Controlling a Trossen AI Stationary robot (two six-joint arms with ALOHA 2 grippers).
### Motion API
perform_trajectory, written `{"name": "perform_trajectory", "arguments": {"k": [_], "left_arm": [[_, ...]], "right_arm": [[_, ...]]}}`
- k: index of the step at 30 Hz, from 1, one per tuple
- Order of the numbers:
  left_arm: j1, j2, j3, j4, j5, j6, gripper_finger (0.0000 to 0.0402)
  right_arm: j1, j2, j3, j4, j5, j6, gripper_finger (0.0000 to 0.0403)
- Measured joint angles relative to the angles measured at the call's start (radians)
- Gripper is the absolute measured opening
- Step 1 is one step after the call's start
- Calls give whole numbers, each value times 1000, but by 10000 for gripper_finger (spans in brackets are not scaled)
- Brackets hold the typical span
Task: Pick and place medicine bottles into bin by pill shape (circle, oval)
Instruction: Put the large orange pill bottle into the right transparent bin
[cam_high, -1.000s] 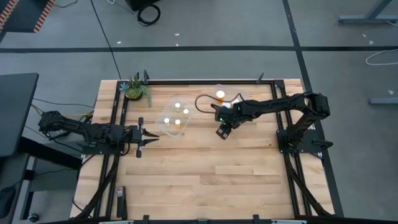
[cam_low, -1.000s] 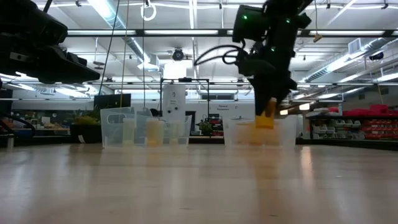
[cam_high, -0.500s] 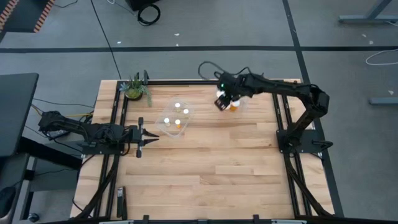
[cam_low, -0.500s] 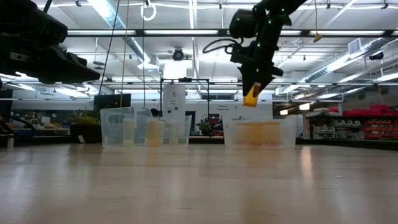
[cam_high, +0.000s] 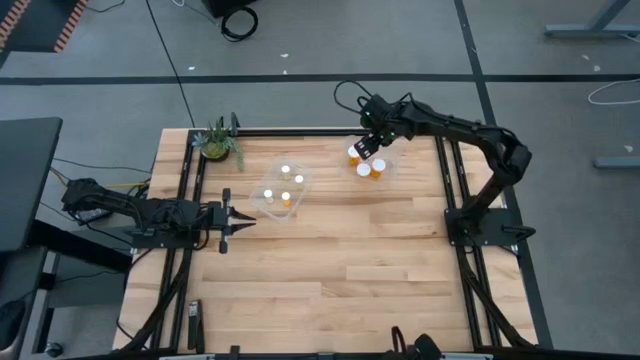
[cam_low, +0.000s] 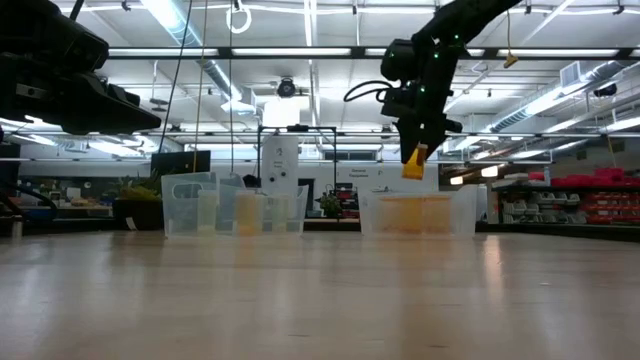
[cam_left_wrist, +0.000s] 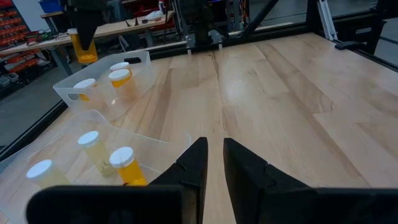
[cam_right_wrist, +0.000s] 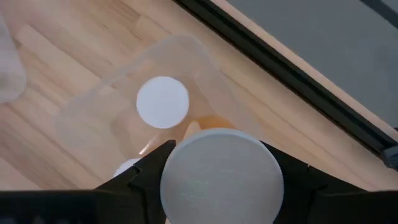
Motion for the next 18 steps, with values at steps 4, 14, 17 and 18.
{"name": "perform_trajectory", "arguments": {"k": [4,14,17,18], "left_arm": [[0,0,0,0,0,0,57],[0,0,0,0,0,0,54],[0,0,0,0,0,0,57],[0,0,0,0,0,0,59]], "right_arm": [[0,23,0,6,-10,-11,212],[-3,141,-1,26,-10,-40,212],[-10,154,-1,29,-9,-45,212],[-11,154,-1,29,-9,-45,212]]}}
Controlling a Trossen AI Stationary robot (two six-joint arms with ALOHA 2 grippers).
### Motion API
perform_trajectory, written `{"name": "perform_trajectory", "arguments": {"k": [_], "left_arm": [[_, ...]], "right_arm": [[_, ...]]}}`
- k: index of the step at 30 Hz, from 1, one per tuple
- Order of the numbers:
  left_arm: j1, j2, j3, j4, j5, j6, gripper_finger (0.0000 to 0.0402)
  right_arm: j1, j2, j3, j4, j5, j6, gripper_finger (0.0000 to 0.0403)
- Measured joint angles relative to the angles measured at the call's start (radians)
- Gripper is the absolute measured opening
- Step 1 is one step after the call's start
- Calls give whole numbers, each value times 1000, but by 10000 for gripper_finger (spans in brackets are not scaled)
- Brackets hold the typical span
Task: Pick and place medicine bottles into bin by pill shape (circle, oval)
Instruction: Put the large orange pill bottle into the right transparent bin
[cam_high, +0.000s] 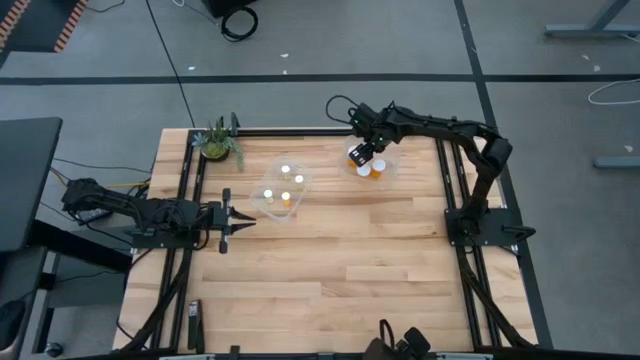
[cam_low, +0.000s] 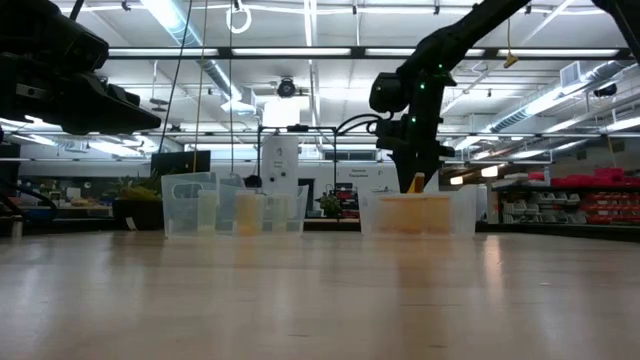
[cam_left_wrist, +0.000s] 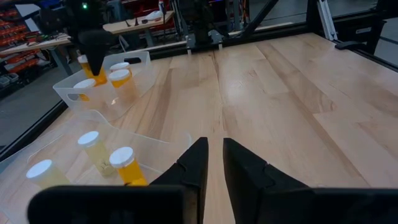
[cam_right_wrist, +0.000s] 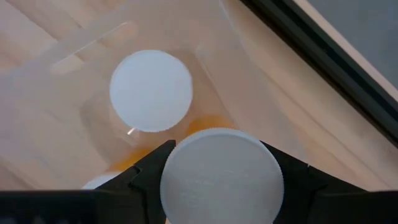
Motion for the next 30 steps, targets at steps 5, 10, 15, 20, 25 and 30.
{"name": "perform_trajectory", "arguments": {"k": [5,10,15,20,25,30], "left_arm": [[0,0,0,0,0,0,56],[0,0,0,0,0,0,51],[0,0,0,0,0,0,57],[0,0,0,0,0,0,61],[0,0,0,0,0,0,56],[0,0,0,0,0,0,51]], "right_arm": [[-7,0,0,2,2,13,212],[-6,0,0,2,3,18,212],[-6,-1,-8,0,4,22,212],[-11,-1,-57,3,4,18,212],[-11,-1,-104,43,3,17,212],[-11,-1,-114,56,0,20,212]]}}
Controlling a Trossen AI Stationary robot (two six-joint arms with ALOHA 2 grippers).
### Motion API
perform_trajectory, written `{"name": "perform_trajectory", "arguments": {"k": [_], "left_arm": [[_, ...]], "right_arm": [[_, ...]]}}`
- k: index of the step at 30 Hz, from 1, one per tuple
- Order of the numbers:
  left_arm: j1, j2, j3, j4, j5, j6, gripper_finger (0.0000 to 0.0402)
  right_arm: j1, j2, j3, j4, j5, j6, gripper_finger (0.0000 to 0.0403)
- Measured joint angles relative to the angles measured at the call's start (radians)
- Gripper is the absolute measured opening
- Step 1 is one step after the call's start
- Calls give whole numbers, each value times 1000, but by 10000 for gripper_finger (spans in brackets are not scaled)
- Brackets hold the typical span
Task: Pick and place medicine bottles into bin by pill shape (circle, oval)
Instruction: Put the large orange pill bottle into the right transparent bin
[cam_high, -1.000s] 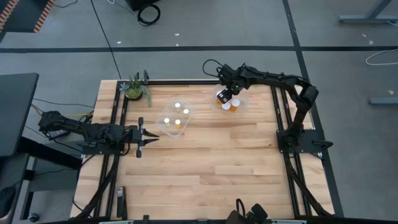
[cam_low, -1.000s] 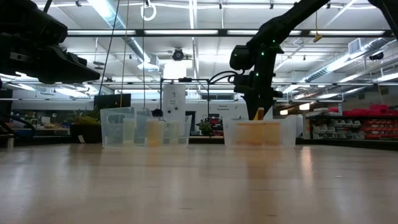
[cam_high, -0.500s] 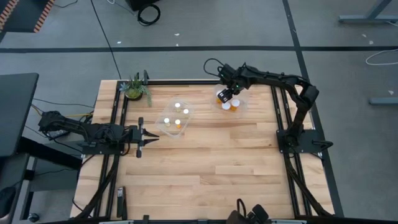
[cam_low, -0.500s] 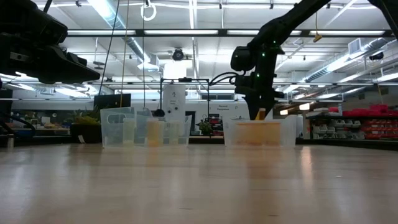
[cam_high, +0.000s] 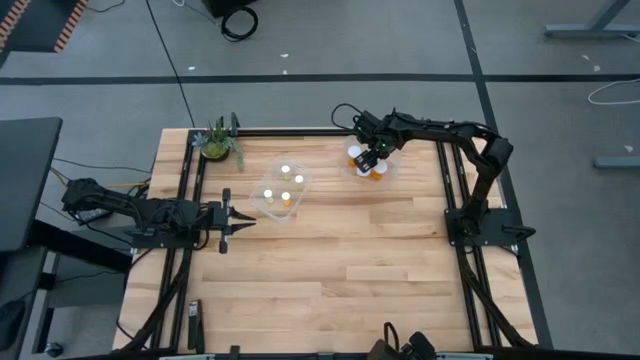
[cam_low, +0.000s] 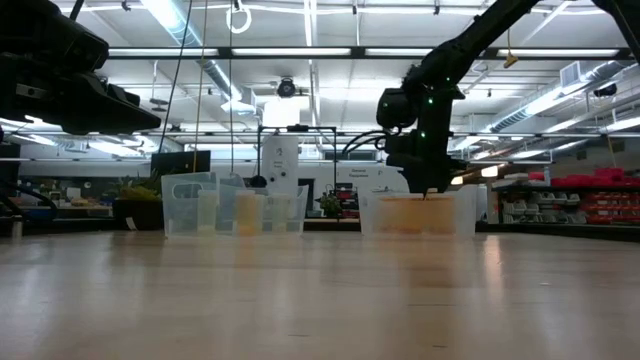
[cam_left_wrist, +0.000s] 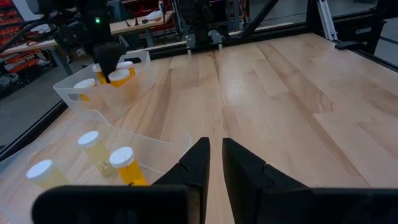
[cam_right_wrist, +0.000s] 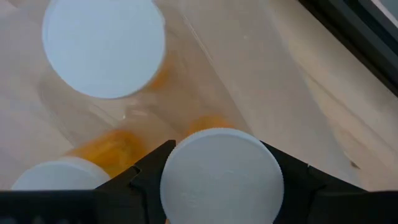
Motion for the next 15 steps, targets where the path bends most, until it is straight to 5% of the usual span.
{"name": "perform_trajectory", "arguments": {"k": [15], "left_arm": [[0,0,0,0,0,0,54]], "right_arm": [[0,0,0,-1,-2,54,212]]}}
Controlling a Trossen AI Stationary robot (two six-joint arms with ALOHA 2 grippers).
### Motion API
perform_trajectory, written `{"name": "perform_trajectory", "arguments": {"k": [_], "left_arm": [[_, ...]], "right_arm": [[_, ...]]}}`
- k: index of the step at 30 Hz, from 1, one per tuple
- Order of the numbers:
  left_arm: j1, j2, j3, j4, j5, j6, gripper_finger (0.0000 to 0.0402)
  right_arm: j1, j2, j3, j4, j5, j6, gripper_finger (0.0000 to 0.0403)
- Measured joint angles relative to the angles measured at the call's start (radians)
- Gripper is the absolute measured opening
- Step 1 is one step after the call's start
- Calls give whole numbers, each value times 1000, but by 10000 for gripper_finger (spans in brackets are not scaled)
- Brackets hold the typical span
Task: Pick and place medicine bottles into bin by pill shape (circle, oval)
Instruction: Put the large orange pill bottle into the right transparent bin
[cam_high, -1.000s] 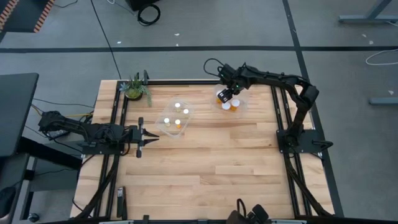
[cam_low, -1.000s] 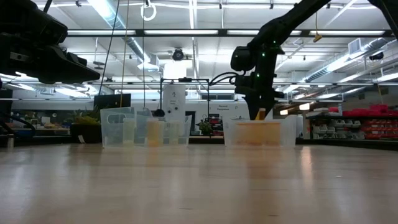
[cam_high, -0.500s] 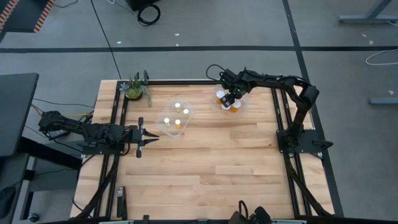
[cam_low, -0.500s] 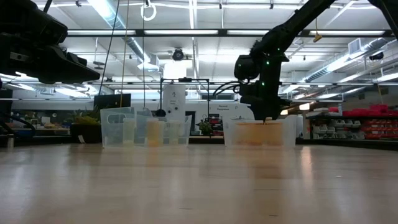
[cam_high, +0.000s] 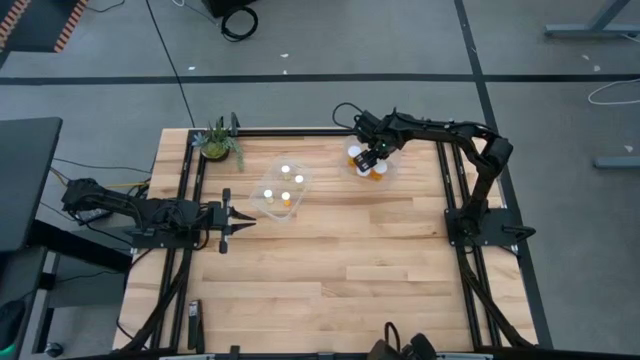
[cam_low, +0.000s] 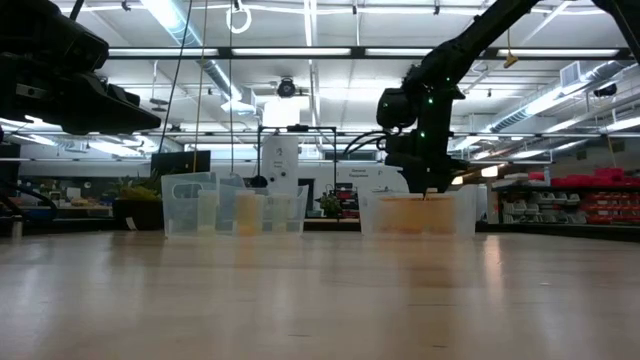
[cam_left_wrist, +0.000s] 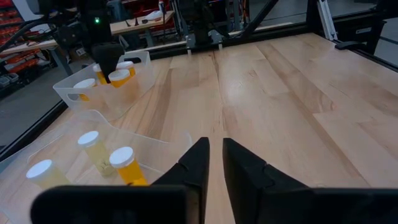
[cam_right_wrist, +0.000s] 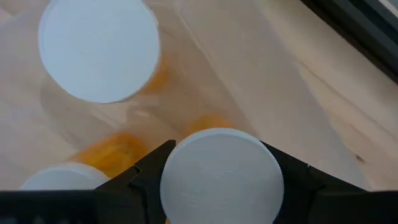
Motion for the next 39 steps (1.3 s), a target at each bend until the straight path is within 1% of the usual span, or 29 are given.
{"name": "perform_trajectory", "arguments": {"k": [4,11,16,24,33,39], "left_arm": [[0,0,0,0,0,0,51],[0,0,0,0,0,0,60],[0,0,0,0,0,0,61],[0,0,0,0,0,0,51],[0,0,0,0,0,0,58],[0,0,0,0,0,0,56]], "right_arm": [[0,0,0,-8,-5,51,212],[0,0,0,-30,3,173,212],[0,0,-1,-49,11,190,212],[0,0,-1,-49,11,184,214],[0,0,-1,-48,10,182,252],[0,0,-1,-48,10,182,260]]}}
